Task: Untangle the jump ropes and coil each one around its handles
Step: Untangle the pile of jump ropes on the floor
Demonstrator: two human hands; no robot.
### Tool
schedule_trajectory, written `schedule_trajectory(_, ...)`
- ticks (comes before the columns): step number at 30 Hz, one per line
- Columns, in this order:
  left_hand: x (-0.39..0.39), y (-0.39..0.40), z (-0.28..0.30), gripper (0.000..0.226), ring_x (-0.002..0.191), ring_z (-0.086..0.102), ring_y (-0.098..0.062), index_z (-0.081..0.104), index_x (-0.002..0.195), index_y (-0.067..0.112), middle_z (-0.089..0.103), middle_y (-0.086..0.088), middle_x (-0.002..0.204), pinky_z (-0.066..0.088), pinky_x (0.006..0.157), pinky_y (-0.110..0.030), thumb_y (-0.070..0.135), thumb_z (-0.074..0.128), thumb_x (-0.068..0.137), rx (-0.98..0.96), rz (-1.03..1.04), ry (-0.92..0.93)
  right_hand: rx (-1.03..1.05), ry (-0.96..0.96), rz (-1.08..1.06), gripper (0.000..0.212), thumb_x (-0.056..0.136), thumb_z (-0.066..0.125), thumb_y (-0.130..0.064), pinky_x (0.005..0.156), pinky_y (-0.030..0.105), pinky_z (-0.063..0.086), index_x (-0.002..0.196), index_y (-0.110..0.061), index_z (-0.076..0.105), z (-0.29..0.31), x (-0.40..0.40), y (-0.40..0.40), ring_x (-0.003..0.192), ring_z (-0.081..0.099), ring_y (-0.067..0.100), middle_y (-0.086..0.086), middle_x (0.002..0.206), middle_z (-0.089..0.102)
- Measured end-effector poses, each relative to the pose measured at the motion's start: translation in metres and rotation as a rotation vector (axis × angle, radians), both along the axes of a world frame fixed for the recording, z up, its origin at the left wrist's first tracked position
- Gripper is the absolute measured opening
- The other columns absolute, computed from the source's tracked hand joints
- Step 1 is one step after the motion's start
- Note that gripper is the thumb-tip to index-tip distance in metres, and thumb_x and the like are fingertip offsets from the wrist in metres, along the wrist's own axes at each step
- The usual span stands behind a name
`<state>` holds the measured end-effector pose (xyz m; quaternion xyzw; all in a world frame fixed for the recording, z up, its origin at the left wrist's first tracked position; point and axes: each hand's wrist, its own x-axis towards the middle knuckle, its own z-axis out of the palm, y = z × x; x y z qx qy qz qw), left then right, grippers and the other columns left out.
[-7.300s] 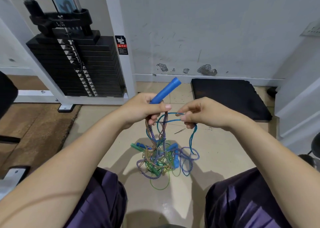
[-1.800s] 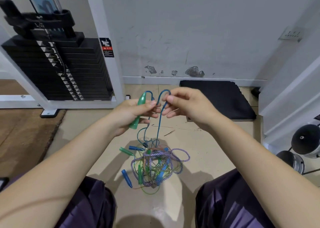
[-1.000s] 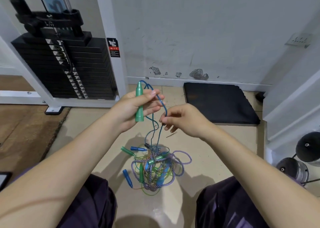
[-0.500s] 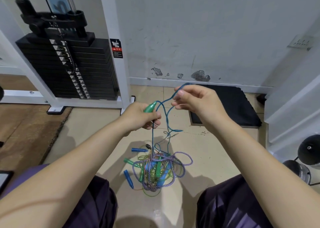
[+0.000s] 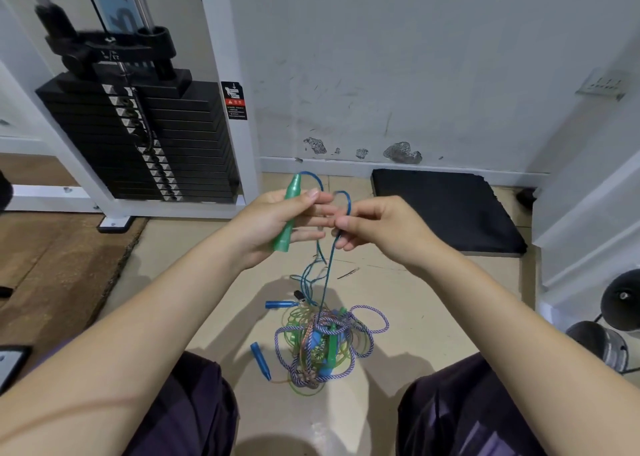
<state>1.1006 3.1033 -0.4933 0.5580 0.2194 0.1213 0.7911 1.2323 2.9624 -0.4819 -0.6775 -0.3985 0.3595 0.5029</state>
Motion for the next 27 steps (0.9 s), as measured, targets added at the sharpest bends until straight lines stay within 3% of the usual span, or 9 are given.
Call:
schedule_trajectory(4, -0.002, -0.004, -0.012, 0.02, 0.103, 0.07, -0.019, 0.069, 0.111, 0.007, 0.076, -0.007, 0.106, 0.052, 0.094, -0.035, 0.003, 0.061, 0.093, 0.293, -0.219, 0.238, 0.145, 0.052, -0.053, 0.012, 0.093, 0.058, 0.001, 0.065, 0.025, 0.057, 0.095, 0.005, 0.069, 0.011, 0.005, -0.003, 0.064, 0.066, 0.019, 0.013, 0.074, 0.068)
schedule_trajectory(8, 0.0, -0.013, -0.024, 0.011, 0.092, 0.071, -0.021, 0.073, 0.101, 0.007, 0.076, -0.007, 0.1, 0.054, 0.088, -0.034, 0.01, 0.068, 0.091, 0.516, -0.28, 0.324, 0.209, 0.047, -0.065, 0.012, 0.094, 0.057, 0.0, 0.066, 0.026, 0.057, 0.094, 0.001, 0.069, 0.017, 0.007, -0.007, 0.066, 0.067, 0.02, 0.015, 0.081, 0.068)
schedule_trajectory(12, 0.005, -0.014, -0.023, 0.004, 0.067, 0.069, -0.015, 0.067, 0.085, 0.005, 0.074, -0.003, 0.073, 0.057, 0.068, -0.024, 0.005, 0.069, 0.09, 0.416, -0.16, 0.223, 0.211, 0.085, -0.117, 0.014, 0.091, 0.062, -0.002, 0.075, 0.032, 0.06, 0.105, -0.003, 0.067, 0.017, 0.009, -0.007, 0.072, 0.069, 0.023, 0.018, 0.088, 0.066)
schedule_trajectory(15, 0.007, -0.014, -0.016, 0.005, 0.064, 0.07, -0.017, 0.064, 0.085, 0.004, 0.073, -0.007, 0.071, 0.058, 0.064, -0.023, 0.003, 0.067, 0.09, 0.3, -0.053, 0.11, 0.063, 0.043, -0.086, 0.017, 0.084, 0.072, -0.004, 0.074, 0.035, 0.06, 0.099, -0.005, 0.066, 0.009, 0.013, -0.008, 0.072, 0.069, 0.026, 0.014, 0.085, 0.065)
schedule_trajectory(19, 0.006, -0.015, 0.001, 0.013, 0.063, 0.071, -0.017, 0.062, 0.089, 0.003, 0.072, -0.009, 0.073, 0.059, 0.064, -0.023, 0.014, 0.066, 0.082, 0.054, 0.059, -0.097, -0.186, -0.062, 0.116, 0.013, 0.082, 0.074, -0.003, 0.072, 0.031, 0.059, 0.094, 0.0, 0.07, -0.005, 0.007, -0.011, 0.069, 0.067, 0.022, 0.01, 0.073, 0.067)
schedule_trajectory(22, 0.002, -0.008, 0.014, 0.019, 0.068, 0.072, -0.016, 0.062, 0.092, 0.006, 0.073, -0.006, 0.076, 0.058, 0.065, -0.022, 0.02, 0.063, 0.079, 0.008, 0.091, -0.161, -0.196, -0.135, 0.167, 0.006, 0.088, 0.067, -0.002, 0.067, 0.023, 0.057, 0.091, 0.0, 0.072, -0.008, -0.002, -0.006, 0.063, 0.065, 0.017, 0.01, 0.069, 0.067)
schedule_trajectory(27, -0.003, 0.002, 0.007, 0.034, 0.095, 0.072, -0.019, 0.065, 0.113, 0.008, 0.075, -0.01, 0.102, 0.058, 0.087, -0.029, 0.023, 0.063, 0.083, 0.073, -0.049, -0.047, 0.053, 0.105, 0.039, 0.015, 0.094, 0.057, -0.002, 0.064, 0.023, 0.057, 0.098, 0.01, 0.066, 0.009, 0.005, -0.008, 0.062, 0.067, 0.017, 0.014, 0.078, 0.068)
